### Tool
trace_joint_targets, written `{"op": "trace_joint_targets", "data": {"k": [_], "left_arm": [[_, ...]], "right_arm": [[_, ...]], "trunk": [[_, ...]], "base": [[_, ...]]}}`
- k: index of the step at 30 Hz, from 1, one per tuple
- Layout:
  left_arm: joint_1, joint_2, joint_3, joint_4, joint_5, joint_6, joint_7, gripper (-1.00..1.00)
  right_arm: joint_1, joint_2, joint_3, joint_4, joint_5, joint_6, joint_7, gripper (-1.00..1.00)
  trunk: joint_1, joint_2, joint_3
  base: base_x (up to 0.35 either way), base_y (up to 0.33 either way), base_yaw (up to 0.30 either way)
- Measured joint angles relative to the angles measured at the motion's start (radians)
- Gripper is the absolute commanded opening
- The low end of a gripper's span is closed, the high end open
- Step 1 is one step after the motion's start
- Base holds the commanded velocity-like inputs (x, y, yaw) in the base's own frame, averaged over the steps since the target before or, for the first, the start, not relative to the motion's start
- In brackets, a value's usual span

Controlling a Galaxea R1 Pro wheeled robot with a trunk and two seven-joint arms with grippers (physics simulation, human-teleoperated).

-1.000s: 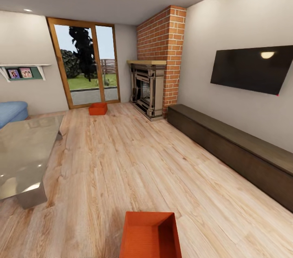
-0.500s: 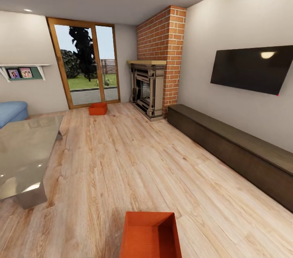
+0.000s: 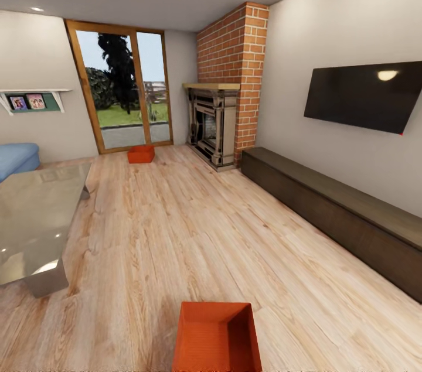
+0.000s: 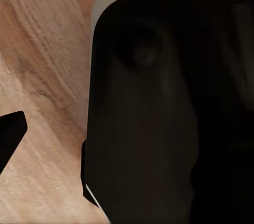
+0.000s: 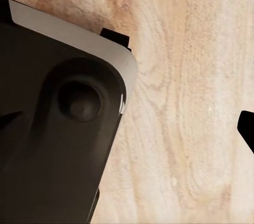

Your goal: Move the two storage containers from the living room to the garage. In the garage, place one container on the floor and stack the other container on top of it (either order is fine).

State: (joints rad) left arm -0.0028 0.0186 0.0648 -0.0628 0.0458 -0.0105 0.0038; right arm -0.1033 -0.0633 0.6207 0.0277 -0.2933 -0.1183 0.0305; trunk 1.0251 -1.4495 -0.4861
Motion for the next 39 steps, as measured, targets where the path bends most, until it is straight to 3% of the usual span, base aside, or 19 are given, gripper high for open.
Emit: {"op": "trace_joint_targets", "data": {"k": [39], "left_arm": [[0.0,0.004,-0.011,-0.003,-0.007,-0.001,0.004,1.0]], "right_arm": [[0.0,-0.001,0.001,0.0,0.0,-0.001,0.0,1.0]], "trunk": [[0.0,0.0,-0.062]], "base": [[0.0,0.0,0.0]]}}
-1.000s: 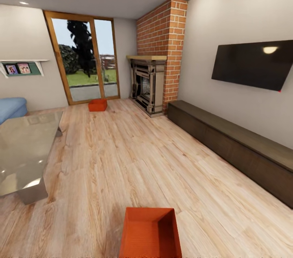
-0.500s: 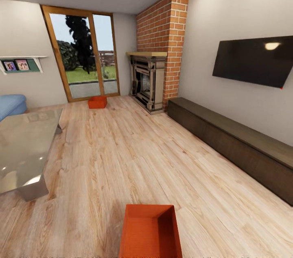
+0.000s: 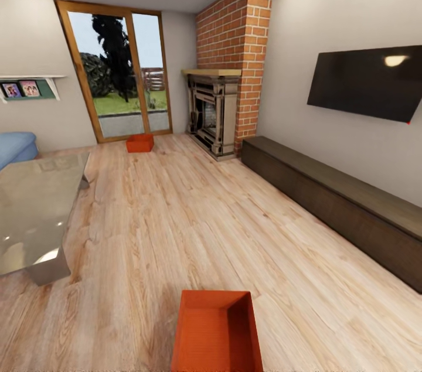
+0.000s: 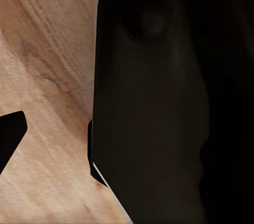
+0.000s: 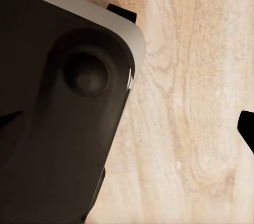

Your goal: Move the two storage containers from the living room to the garage. In the garage, place one container on the floor and stack the other container on top of it (either order is fine).

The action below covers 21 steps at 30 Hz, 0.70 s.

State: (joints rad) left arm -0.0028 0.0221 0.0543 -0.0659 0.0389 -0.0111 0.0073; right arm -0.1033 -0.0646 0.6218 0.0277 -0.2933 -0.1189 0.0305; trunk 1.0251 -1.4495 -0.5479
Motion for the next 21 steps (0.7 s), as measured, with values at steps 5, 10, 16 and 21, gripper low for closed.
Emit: {"op": "trace_joint_targets", "data": {"k": [5,10,16,21], "left_arm": [[0.0,0.0,0.0,0.0,0.0,0.0,0.0,1.0],[0.0,0.001,-0.001,0.0,0.0,0.0,0.0,1.0],[0.0,0.0,-0.001,0.0,0.0,0.0,0.0,1.0],[0.0,0.0,-0.001,0.0,0.0,0.0,0.0,1.0]], "right_arm": [[0.0,0.001,0.0,0.0,0.0,0.0,0.0,1.0],[0.0,0.0,0.0,0.0,0.0,-0.001,0.0,1.0],[0.0,0.0,0.0,0.0,0.0,-0.001,0.0,1.0],[0.0,0.001,0.0,0.0,0.0,-0.001,0.0,1.0]], "trunk": [[0.0,0.0,-0.008],[0.0,0.0,-0.016],[0.0,0.0,-0.025],[0.0,0.0,-0.033]], "base": [[0.0,0.0,0.0],[0.0,0.0,0.0],[0.0,0.0,0.0],[0.0,0.0,0.0]]}}
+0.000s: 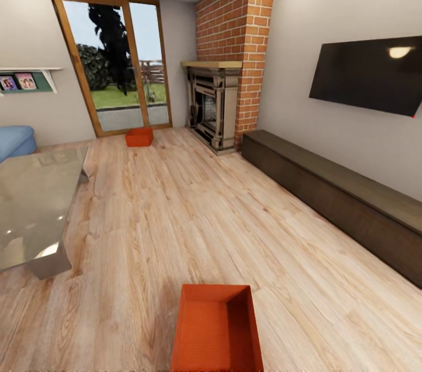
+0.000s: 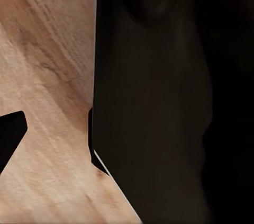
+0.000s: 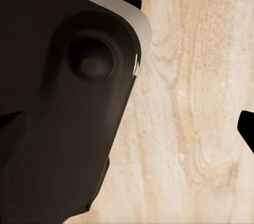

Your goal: Move the two storage containers from the living room to the garage. In the garage, place one container on the floor and stack the other container on top of it (either order is fine).

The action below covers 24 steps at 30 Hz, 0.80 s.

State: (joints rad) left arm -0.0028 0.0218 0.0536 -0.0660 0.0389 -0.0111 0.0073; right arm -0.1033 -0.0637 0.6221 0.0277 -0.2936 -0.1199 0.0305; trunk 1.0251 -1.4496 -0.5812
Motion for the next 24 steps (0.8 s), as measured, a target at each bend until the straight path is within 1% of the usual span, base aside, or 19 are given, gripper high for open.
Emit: {"op": "trace_joint_targets", "data": {"k": [24], "left_arm": [[0.0,0.0,0.0,0.0,0.0,0.0,0.0,1.0]], "right_arm": [[0.0,-0.001,-0.001,0.0,-0.001,0.0,0.0,1.0]], "trunk": [[0.0,0.0,-0.038]], "base": [[0.0,0.0,0.0]]}}
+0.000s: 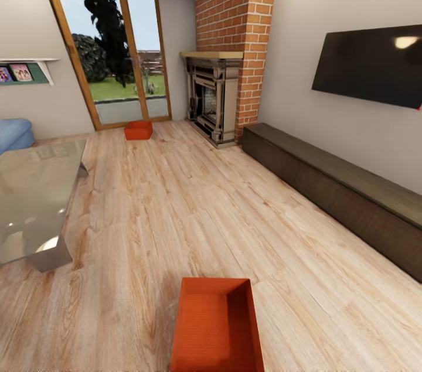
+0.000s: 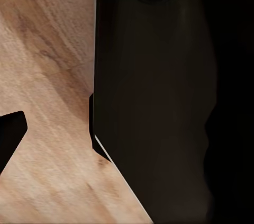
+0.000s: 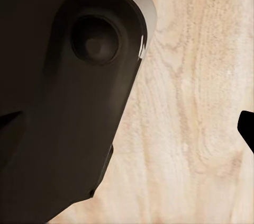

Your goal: Move the two storage containers from the living room to the garage. In the garage, place one container on the floor and stack the other container on top of it (either order is fine).

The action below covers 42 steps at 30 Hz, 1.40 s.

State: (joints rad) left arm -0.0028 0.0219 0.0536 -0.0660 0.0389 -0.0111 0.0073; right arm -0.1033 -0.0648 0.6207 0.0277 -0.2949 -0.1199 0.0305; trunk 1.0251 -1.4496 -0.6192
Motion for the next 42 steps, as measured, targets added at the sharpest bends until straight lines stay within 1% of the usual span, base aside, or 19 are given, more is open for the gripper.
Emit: {"op": "trace_joint_targets", "data": {"k": [42], "left_arm": [[0.0,0.0,0.0,0.0,0.0,0.0,0.0,1.0]], "right_arm": [[0.0,0.0,0.0,0.0,0.0,0.0,0.0,1.0]], "trunk": [[0.0,0.0,-0.067]], "base": [[0.0,0.0,0.0]]}}
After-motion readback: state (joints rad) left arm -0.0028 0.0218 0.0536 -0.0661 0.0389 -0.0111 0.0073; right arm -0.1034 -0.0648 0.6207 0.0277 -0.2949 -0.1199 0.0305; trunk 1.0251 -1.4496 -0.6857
